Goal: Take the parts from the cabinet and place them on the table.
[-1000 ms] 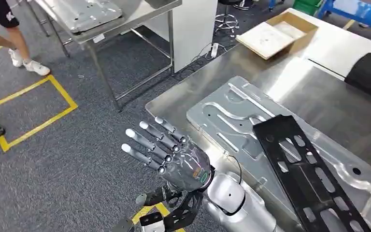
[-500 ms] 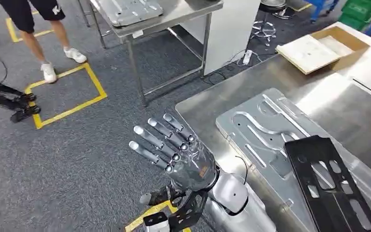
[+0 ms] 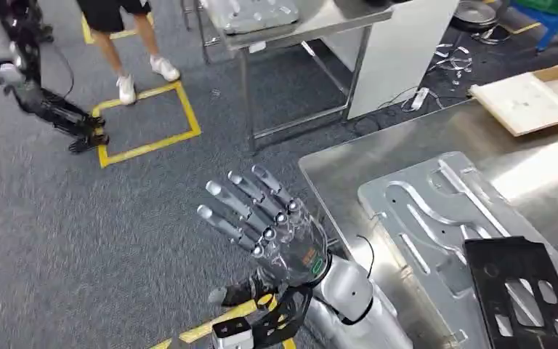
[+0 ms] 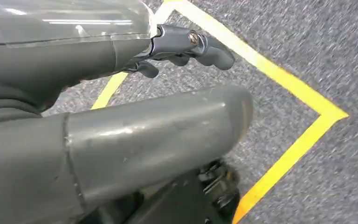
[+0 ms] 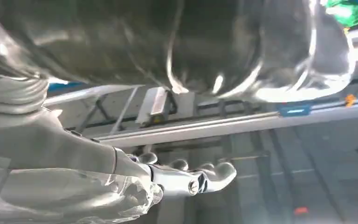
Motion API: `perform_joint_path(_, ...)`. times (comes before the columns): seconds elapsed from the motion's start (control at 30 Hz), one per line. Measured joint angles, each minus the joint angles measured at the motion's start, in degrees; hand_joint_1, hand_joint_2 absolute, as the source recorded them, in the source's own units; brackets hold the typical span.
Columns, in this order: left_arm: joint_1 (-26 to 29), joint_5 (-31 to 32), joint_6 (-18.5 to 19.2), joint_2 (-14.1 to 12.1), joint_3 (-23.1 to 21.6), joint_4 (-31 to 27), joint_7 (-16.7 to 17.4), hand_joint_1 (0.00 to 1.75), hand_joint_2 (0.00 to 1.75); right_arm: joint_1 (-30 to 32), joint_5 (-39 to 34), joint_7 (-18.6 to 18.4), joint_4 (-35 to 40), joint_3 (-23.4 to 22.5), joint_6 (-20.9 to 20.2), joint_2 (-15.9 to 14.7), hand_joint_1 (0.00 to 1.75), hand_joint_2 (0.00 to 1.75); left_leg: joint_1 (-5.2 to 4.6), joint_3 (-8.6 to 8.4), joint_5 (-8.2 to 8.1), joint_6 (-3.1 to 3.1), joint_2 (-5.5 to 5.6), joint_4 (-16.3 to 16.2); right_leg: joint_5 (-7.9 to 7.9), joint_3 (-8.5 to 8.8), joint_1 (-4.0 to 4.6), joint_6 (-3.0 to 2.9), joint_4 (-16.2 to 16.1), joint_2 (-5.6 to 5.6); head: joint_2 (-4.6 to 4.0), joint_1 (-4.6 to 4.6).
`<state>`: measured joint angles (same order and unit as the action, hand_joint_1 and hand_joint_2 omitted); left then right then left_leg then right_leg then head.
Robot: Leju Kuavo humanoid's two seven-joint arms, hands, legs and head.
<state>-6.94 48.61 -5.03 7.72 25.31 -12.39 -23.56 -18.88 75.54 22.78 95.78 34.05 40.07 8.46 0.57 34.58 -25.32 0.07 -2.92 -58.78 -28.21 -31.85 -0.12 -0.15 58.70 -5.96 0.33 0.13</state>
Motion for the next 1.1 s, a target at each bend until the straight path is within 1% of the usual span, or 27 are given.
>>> perform_joint_path(0.07, 0.0, 0.0, 0.0, 0.0, 0.0, 0.0, 0.0, 0.00, 0.00, 0.0, 0.3, -0.1, 0.1, 0.0, 0.0, 0.0, 0.00, 0.00, -0.09, 0.15, 0.05, 0.61, 1.17, 0.1, -0.03, 0.36, 0.01, 0.50, -0.3, -0.99, 0.00, 0.00)
perform_joint_path(0.1, 0.0, 0.0, 0.0, 0.0, 0.0, 0.0, 0.0, 0.00, 0.00, -0.1, 0.6, -0.2, 0.2, 0.0, 0.0, 0.0, 0.00, 0.00, 0.39, -0.20, 0.45, 1.19, 1.79, 0.7, -0.62, 0.29, -0.23, 1.00, 0.1, -0.81, 0.00, 0.00)
perform_joint_path(0.13, -0.1, 0.1, 0.0, 0.1, 0.0, 0.0, 0.0, 0.00, 0.00, -0.1, 0.8, -0.3, 0.3, 0.0, 0.0, 0.0, 0.00, 0.00, 0.35, -0.23, 0.55, 1.37, 2.28, 0.8, -1.79, -0.03, -0.55, 1.23, 1.5, 1.85, 0.00, 0.04)
perform_joint_path(0.17, -0.4, 0.2, 0.0, 0.1, 0.0, 0.0, 0.0, 0.00, 0.00, -0.1, 0.9, -0.6, 0.4, 0.0, 0.0, 0.0, 0.00, 0.00, 0.38, -0.12, 0.65, 1.66, 2.65, 0.8, -3.93, -1.48, -0.59, 1.29, 4.8, 3.93, 0.00, 0.04)
perform_joint_path(0.23, -0.8, 0.3, 0.0, 0.2, 0.0, 0.0, 0.2, 0.00, 0.00, 0.0, 1.0, -1.1, 0.4, -0.2, 0.0, -0.1, 0.00, 0.00, 0.32, 0.03, 0.66, 1.82, 3.98, 0.7, -8.22, -6.13, -0.60, 1.42, 14.3, 5.62, 0.00, 0.04)
perform_joint_path(0.27, -0.8, 0.4, 0.1, 0.2, -0.1, 0.0, 0.3, 0.00, 0.00, 0.1, 1.0, -1.1, 0.4, -0.2, 0.0, -0.2, 0.00, 0.00, 0.29, 0.05, 0.66, 1.82, 4.66, 0.7, -8.84, -7.86, -0.58, 1.41, 17.4, 5.84, 0.00, 0.04)
perform_joint_path(0.3, -0.8, 0.5, 0.1, 0.2, -0.1, 0.0, 0.4, 0.00, 0.00, 0.1, 1.0, -1.1, 0.4, -0.2, 0.0, -0.2, 0.00, 0.00, 0.28, 0.03, 0.66, 1.82, 5.34, 0.6, -7.89, -8.25, -0.59, 1.37, 17.6, 5.88, 0.00, 0.04)
perform_joint_path(0.33, -0.7, 0.5, 0.1, 0.2, -0.1, 0.0, 0.4, 0.00, 0.00, 0.1, 1.0, -1.2, 0.4, -0.2, 0.0, -0.2, 0.00, 0.00, 0.28, 0.00, 0.66, 1.81, 6.13, 0.5, -5.63, -7.36, -0.62, 1.24, 15.2, 5.94, 0.00, 0.04)
perform_joint_path(0.37, -0.8, 0.6, 0.1, 0.2, -0.1, 0.0, 0.4, 0.00, 0.00, 0.1, 1.0, -1.2, 0.4, -0.2, 0.0, -0.2, 0.00, 0.00, 0.29, -0.04, 0.63, 1.77, 6.91, 0.4, -2.87, -5.51, -0.65, 1.03, 10.9, 6.12, 0.00, 0.04)
perform_joint_path(0.4, -0.8, 0.7, 0.1, 0.3, -0.1, 0.0, 0.4, 0.00, 0.00, 0.0, 1.2, -1.2, 0.5, -0.2, 0.0, -0.2, 0.00, 0.00, 0.29, -0.07, 0.60, 1.71, 7.70, 0.3, -0.14, -3.25, -0.65, 0.75, 5.8, 7.05, 0.00, 0.04)
perform_joint_path(0.43, -0.8, 0.8, 0.1, 0.4, -0.1, 0.0, 0.6, 0.00, 0.00, 0.0, 1.4, -1.4, 0.6, -0.2, 0.0, -0.2, 0.00, 0.00, 0.52, 0.16, 0.62, 1.58, 8.30, 0.3, 0.99, -1.68, -0.84, 0.31, 1.5, 10.74, 0.00, 0.04)
perform_joint_path(0.47, -1.0, 0.9, 0.1, 0.5, -0.1, 0.0, 0.8, 0.00, 0.00, 0.0, 1.7, -1.6, 0.6, -0.2, 0.0, -0.3, 0.00, 0.00, 0.19, 0.55, 0.67, 1.15, 8.87, -0.1, 0.69, -1.21, -1.08, 0.25, 0.4, 11.95, 0.00, 0.02)
perform_joint_path(0.57, -0.8, 1.1, 0.2, 0.5, -0.2, 0.0, 1.0, 0.00, 0.00, 0.0, 2.1, -1.9, 0.8, -0.2, 0.0, -0.3, 0.00, 0.00, 0.86, 0.82, 1.25, -0.24, 10.82, 0.7, 0.75, -1.13, -0.45, 0.09, 0.4, 10.25, 0.00, 0.04)
perform_joint_path(0.6, -0.7, 1.2, 0.2, 0.4, -0.3, 0.0, 1.1, 0.00, 0.00, 0.0, 2.1, -2.0, 0.9, -0.2, 0.0, -0.3, 0.00, 0.00, 0.68, 0.89, 1.35, -0.68, 11.61, 0.9, 1.15, -0.64, -1.16, -0.41, -0.6, 9.42, 0.00, 0.04)
perform_joint_path(0.63, -0.5, 1.2, 0.2, 0.4, -0.4, 0.0, 1.1, 0.00, 0.00, -0.1, 2.1, -2.0, 0.9, -0.2, 0.0, -0.3, 0.00, 0.00, 0.52, 1.08, 0.71, -0.72, 8.77, -0.1, 1.35, -0.12, -1.11, -0.62, -1.1, 8.34, 0.00, 0.02)
perform_joint_path(0.67, -0.6, 1.2, 0.2, 0.4, -0.5, 0.0, 1.2, 0.00, 0.00, -0.1, 2.1, -2.0, 1.0, -0.2, 0.0, -0.3, 0.00, 0.00, 0.36, 2.29, -1.00, -0.92, 5.90, -2.6, 1.35, 0.09, -1.08, -0.95, -1.3, 7.59, 0.00, -0.15)
perform_joint_path(0.7, -0.8, 1.2, 0.2, 0.4, -0.5, 0.0, 1.2, 0.00, 0.00, 0.0, 2.1, -2.0, 1.1, -0.2, 0.0, -0.3, 0.00, 0.00, 0.44, 4.49, -3.35, -1.12, 4.55, -7.1, 1.24, 0.11, -0.83, -1.17, -1.2, 6.44, 0.00, -0.13)
perform_joint_path(0.73, -1.0, 1.3, 0.2, 0.4, -0.6, 0.0, 1.2, 0.00, 0.00, 0.2, 2.2, -2.0, 1.0, -0.2, 0.0, -0.4, 0.00, 0.00, 0.56, 6.64, -5.32, -1.22, 3.90, -11.5, 1.14, 0.10, -0.67, -1.31, -1.2, 5.51, 0.00, -0.13)
perform_joint_path(0.77, -1.0, 1.4, 0.2, 0.4, -0.7, 0.0, 1.2, 0.00, 0.00, 0.3, 2.1, -2.0, 1.0, -0.2, 0.0, -0.4, 0.00, 0.00, 0.64, 8.41, -6.57, -1.34, 3.59, -15.1, 1.05, 0.07, -0.56, -1.39, -1.2, 4.57, 0.00, -0.15)
perform_joint_path(0.8, -0.9, 1.5, 0.2, 0.4, -0.9, 0.0, 1.1, 0.00, 0.00, 0.5, 2.0, -1.9, 1.0, -0.2, 0.0, -0.4, 0.00, 0.00, 0.66, 9.01, -6.41, -1.42, 3.38, -16.5, 1.00, 0.09, -0.53, -1.40, -1.1, 3.76, 0.00, -0.15)
perform_joint_path(0.83, -0.7, 1.8, 0.2, 0.4, -0.9, 0.0, 1.0, 0.00, 0.00, 0.6, 1.7, -1.6, 1.0, -0.2, 0.0, -0.4, 0.00, 0.00, 0.66, 7.99, -4.87, -1.42, 3.23, -14.7, 0.90, 0.14, -0.50, -1.36, -1.1, 2.98, 0.00, -0.15)
perform_joint_path(0.9, -0.7, 1.8, 0.1, 0.3, -1.0, 0.0, 0.5, 0.00, 0.00, 0.8, 1.1, -0.8, 1.1, -0.2, 0.0, -0.2, 0.00, 0.00, 0.60, 2.75, -0.27, -1.06, 2.34, -5.3, 0.59, 0.38, -0.49, -1.11, -1.0, 1.71, 0.00, -0.15)
perform_joint_path(0.93, -0.7, 1.7, 0.1, 0.3, -1.0, 0.0, 0.3, 0.00, 0.00, 1.0, 0.8, -0.4, 1.1, -0.2, 0.0, -0.1, 0.00, 0.00, 0.38, 0.01, 1.12, -0.63, 0.08, -0.5, 0.37, 0.63, -0.36, -0.93, -0.9, 1.25, 0.00, -0.15)
perform_joint_path(0.97, -0.9, 1.7, 0.0, 0.3, -1.0, 0.0, 0.1, 0.00, 0.00, 1.2, 0.5, 0.0, 1.1, -0.2, 0.0, -0.1, 0.00, 0.00, -0.51, -0.72, 0.19, -0.28, -1.31, 0.8, 0.13, 0.58, 0.13, -0.57, -0.8, 0.72, 0.00, -0.15)
perform_joint_path(1.0, -0.9, 1.5, -0.2, 0.3, -1.0, 0.0, -0.1, 0.00, 0.00, 1.3, 0.2, 0.4, 1.1, -0.2, 0.0, 0.0, 0.00, 0.00, -0.37, -0.41, 0.47, 0.26, -0.53, 0.8, 0.10, 0.59, 0.12, -0.31, -0.7, 0.39, 0.00, -0.09)
perform_joint_path(1.07, -0.3, 1.1, -0.4, 0.1, -0.9, 0.0, -0.4, 0.00, 0.00, 1.9, -0.4, 1.5, 1.1, -0.2, 0.0, 0.3, 0.00, 0.00, -0.49, -0.19, 0.38, 0.54, 0.56, 0.7, 0.02, 0.91, 0.11, 0.00, -0.9, -0.65, 0.00, -0.11)
perform_joint_path(1.1, 0.0, 0.8, -0.5, 0.1, -0.9, 0.0, -0.5, 0.00, 0.00, 2.0, -0.7, 1.9, 1.1, -0.2, 0.0, 0.6, 0.00, 0.00, -0.24, -0.34, 0.63, 0.98, 1.16, 1.2, -0.18, 1.14, 0.34, 0.35, -0.9, -1.22, 0.00, -0.09)
